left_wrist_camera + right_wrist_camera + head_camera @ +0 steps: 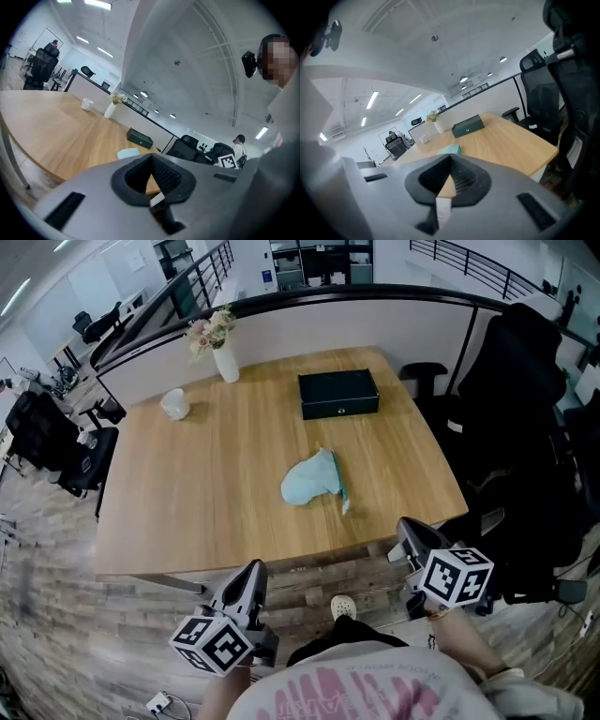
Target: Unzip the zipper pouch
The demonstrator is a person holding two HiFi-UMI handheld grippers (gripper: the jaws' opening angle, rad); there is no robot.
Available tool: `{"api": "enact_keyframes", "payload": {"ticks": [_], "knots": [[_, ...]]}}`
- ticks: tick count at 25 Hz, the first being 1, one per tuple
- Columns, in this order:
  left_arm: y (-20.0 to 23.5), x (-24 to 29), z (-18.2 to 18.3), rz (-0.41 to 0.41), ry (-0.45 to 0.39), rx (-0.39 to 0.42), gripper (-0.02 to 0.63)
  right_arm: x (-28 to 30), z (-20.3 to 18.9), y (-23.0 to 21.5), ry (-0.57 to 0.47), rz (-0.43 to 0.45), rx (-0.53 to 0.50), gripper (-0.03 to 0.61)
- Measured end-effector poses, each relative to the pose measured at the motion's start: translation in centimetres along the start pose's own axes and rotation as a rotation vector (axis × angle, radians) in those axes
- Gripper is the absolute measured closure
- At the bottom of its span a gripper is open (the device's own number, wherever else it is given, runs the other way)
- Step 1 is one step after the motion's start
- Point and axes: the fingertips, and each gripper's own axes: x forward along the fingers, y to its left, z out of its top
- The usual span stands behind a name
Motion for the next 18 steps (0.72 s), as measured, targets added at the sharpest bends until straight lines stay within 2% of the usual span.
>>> {"api": "enact_keyframes", "payload": {"ticks": [6,11,15,18], "knots": [[1.4,5.9,3.3,0.038,-0.014,0.015,0.612,6.0,4.7,-1.6,0.003,0.036,-0.012,0.581],[2.6,10.6,4.2,0.061,-0.012,0.04,0.612,9.7,6.7,-4.5,0.012,0.027,-0.02,0.581],[4.0,14.1,3.4,0.073,0.043,0.071,0.612,11.0,5.9,-7.1,0.041,0.002,-0.01,0.581],[5.1,16.9,2.4,0.078,0.138,0.136,0.611,11.2,4.7,-9.2,0.059,-0.028,0.028,0.581]]}}
